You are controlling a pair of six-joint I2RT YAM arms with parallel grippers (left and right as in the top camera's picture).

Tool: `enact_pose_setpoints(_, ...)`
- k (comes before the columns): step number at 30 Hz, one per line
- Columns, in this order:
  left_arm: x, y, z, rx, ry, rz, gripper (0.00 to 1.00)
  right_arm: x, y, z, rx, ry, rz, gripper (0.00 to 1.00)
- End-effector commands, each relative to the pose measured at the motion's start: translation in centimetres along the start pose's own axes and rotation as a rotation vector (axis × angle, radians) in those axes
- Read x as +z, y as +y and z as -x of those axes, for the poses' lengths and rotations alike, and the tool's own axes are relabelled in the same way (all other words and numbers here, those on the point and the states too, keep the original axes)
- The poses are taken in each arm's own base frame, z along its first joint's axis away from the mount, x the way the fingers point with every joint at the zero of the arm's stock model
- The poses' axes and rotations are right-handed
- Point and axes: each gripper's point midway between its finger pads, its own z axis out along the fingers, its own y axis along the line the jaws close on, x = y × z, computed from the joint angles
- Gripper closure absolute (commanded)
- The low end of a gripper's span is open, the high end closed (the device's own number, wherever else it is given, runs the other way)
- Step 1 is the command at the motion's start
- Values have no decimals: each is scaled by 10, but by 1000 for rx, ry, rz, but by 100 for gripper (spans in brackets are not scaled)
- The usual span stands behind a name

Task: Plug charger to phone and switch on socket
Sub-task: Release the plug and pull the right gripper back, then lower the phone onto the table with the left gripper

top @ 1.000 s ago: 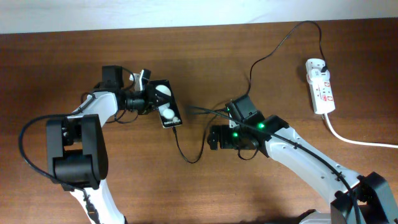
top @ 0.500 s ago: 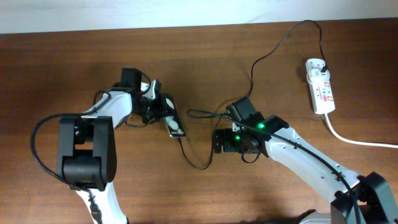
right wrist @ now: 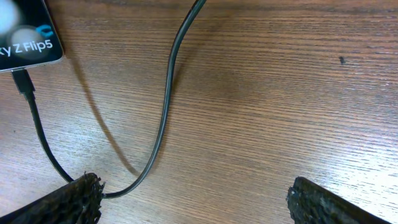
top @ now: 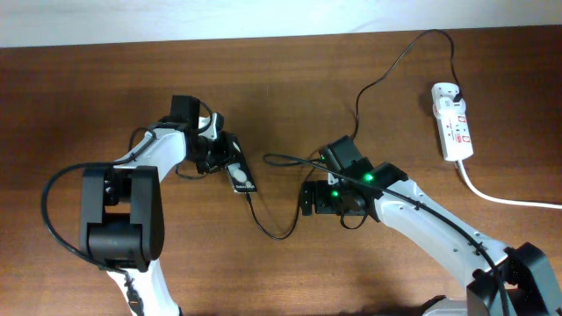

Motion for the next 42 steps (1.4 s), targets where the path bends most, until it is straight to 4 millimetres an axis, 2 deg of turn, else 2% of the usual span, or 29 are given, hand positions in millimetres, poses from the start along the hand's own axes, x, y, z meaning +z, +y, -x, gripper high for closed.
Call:
enact_pose_setpoints(1,-1,6,1,18,-17,48,79,-1,-2,3,-6,-13,-9,2)
enact_pose_setpoints(3,-1,6,1,18,-17,48,72,-1,-3,3,-6,-13,-10,1)
enact_pose_setpoints(13,-1,6,1,18,-17,48,57,-1,-3,3,-6,-13,-10,2)
enact_pose_setpoints(42,-1,6,1,18,-17,49,51,-1,-3,3,-6,-13,-10,1)
